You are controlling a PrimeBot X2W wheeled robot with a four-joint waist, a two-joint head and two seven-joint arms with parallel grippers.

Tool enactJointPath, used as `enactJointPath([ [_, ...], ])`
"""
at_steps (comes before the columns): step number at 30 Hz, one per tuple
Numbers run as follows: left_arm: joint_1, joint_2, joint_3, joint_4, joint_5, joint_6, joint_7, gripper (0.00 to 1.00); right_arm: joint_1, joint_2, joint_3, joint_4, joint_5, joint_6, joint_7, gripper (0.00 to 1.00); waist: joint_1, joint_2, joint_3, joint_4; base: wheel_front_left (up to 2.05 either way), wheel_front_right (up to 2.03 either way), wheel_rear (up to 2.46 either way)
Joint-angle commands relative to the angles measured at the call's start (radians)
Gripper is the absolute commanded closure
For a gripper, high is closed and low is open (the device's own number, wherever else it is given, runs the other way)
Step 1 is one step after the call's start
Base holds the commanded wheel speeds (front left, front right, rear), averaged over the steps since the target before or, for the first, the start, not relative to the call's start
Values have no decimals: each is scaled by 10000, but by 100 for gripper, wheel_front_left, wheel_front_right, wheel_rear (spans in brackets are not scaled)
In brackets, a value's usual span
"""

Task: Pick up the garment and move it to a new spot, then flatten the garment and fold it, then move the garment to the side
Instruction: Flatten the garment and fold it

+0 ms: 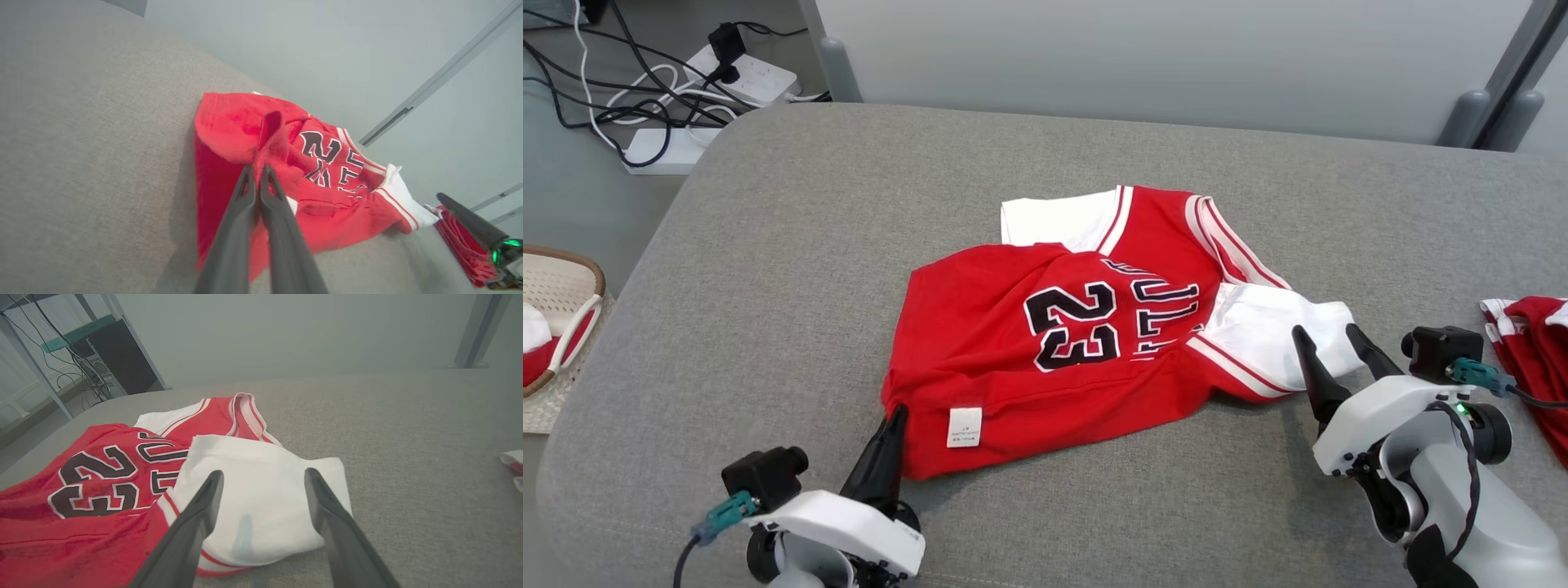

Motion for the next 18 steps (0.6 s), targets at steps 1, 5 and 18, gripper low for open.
enactJointPath([
  [1, -105, 293, 60, -716, -612, -67, 152, 100, 74, -71, 53, -88, 54, 42, -134, 0, 0, -1, 1, 58, 0, 0, 0],
  [5, 200, 1021, -549, -2686, -2962, -68, 1485, 100, 111, -112, -42, -19, 17, 42, -134, 0, 0, -1, 10, 135, 0, 0, 0],
  [18, 765, 3321, -1364, -3671, -4191, -34, 3927, 20, -48, 34, -168, -36, -103, 42, -134, 0, 0, -1, 323, 72, 0, 0, 0],
])
